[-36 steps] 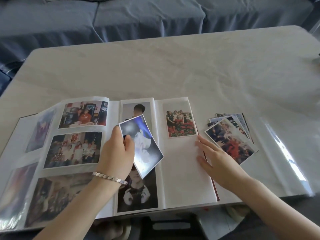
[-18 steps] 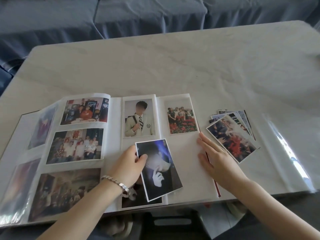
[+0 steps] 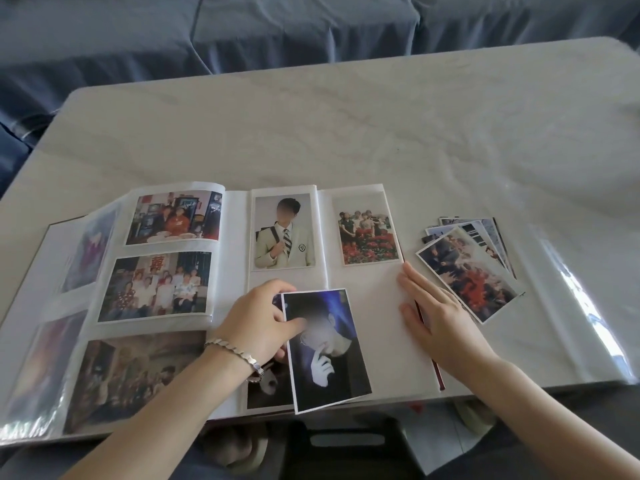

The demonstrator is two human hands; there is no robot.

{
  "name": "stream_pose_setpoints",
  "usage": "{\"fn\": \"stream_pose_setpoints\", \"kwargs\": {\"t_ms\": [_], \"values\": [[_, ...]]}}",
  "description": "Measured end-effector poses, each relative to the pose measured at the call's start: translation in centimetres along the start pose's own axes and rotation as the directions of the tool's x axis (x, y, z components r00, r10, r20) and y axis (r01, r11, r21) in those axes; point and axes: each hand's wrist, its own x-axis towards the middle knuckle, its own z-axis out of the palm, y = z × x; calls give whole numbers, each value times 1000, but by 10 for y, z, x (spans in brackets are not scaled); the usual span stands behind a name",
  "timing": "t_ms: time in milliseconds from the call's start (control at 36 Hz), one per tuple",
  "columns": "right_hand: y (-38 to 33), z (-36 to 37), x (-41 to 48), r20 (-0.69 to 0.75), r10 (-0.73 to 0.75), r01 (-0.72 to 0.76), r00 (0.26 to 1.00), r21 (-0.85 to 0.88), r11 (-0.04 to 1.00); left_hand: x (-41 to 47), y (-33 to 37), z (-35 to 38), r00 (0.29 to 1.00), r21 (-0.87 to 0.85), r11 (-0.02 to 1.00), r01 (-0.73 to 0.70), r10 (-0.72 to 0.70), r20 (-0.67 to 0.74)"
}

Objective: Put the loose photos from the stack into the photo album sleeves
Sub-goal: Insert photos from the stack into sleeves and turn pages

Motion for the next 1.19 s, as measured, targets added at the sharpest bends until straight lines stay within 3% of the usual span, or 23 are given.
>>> {"fn": "stream_pose_setpoints", "kwargs": {"t_ms": [167,333,417,639,944,1111,1194], "values": [[2,2,1,-27,-11,11,1000,13,1000,4,5,7,999,53,998,-23,25,-29],[2,4,1,-68,-36,38,997,28,999,3,15,20,986,318,947,-43,91,-138],[4,5,1,-78,-45,49,996,42,998,4,17,19,989,366,930,-24,75,-127],[7,8,2,-121,-80,85,989,38,996,-3,17,24,994,171,985,-5,22,-103],[8,3,4,-82,-85,94,993,113,989,0,37,60,998,193,981,-34,43,-45],[11,-1,7,-68,-104,112,992,128,985,3,33,51,987,-209,967,145,-127,97],[13,-1,8,-65,-113,120,991,121,985,2,35,51,991,-196,972,127,-118,61]]}}
